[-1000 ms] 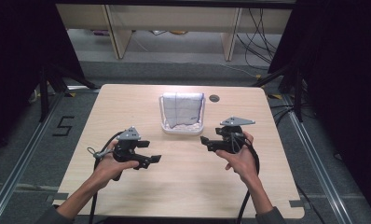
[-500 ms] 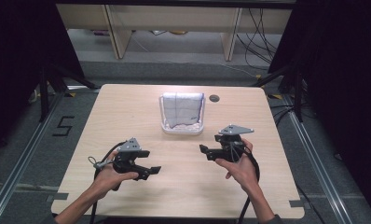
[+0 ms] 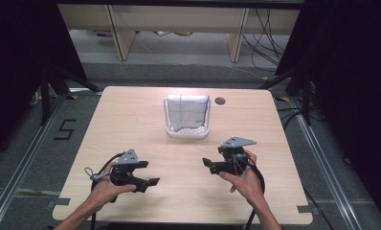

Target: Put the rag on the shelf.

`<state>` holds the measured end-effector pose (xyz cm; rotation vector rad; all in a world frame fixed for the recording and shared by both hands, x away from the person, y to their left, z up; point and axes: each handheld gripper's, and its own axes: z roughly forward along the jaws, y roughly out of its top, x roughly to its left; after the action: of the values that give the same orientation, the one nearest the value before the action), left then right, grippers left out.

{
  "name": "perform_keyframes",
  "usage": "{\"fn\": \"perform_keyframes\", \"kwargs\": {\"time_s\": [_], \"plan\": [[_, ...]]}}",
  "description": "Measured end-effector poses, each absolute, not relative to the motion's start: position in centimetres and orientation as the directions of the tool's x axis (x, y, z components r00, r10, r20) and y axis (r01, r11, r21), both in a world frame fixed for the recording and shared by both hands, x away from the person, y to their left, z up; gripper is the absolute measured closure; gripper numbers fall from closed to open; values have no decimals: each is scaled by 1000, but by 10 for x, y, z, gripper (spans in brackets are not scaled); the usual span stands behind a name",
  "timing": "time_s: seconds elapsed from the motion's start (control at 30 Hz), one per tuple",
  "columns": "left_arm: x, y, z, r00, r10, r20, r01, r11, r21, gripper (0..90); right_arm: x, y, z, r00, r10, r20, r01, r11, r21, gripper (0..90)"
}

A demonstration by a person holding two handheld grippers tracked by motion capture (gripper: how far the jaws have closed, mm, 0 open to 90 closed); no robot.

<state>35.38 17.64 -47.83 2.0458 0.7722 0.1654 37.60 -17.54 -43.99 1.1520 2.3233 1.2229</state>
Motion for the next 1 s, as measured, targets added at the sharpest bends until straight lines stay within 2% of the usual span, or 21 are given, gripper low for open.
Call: {"fn": "perform_keyframes", "kwargs": {"time_s": [0.07,0.1,0.4,0.47,0.9,1.0], "plan": [[351,180,-478,796,581,-172,456,-388,801,190,371,-173,-441,-631,761,151,553,304,776,259],[349,180,-479,796,577,-184,458,-373,807,190,371,-175,-443,-640,759,121,532,324,782,256],[331,183,-484,804,571,-168,453,-404,795,191,346,-171,-455,-654,744,136,554,348,756,235],[327,183,-486,809,563,-170,452,-410,792,191,342,-172,-458,-669,735,112,538,375,755,227],[305,177,-497,828,547,-126,429,-473,770,190,316,-175,-476,-689,711,136,563,408,719,174],[300,172,-502,829,544,-134,438,-480,760,190,313,-174,-482,-718,688,102,532,449,718,174]]}}
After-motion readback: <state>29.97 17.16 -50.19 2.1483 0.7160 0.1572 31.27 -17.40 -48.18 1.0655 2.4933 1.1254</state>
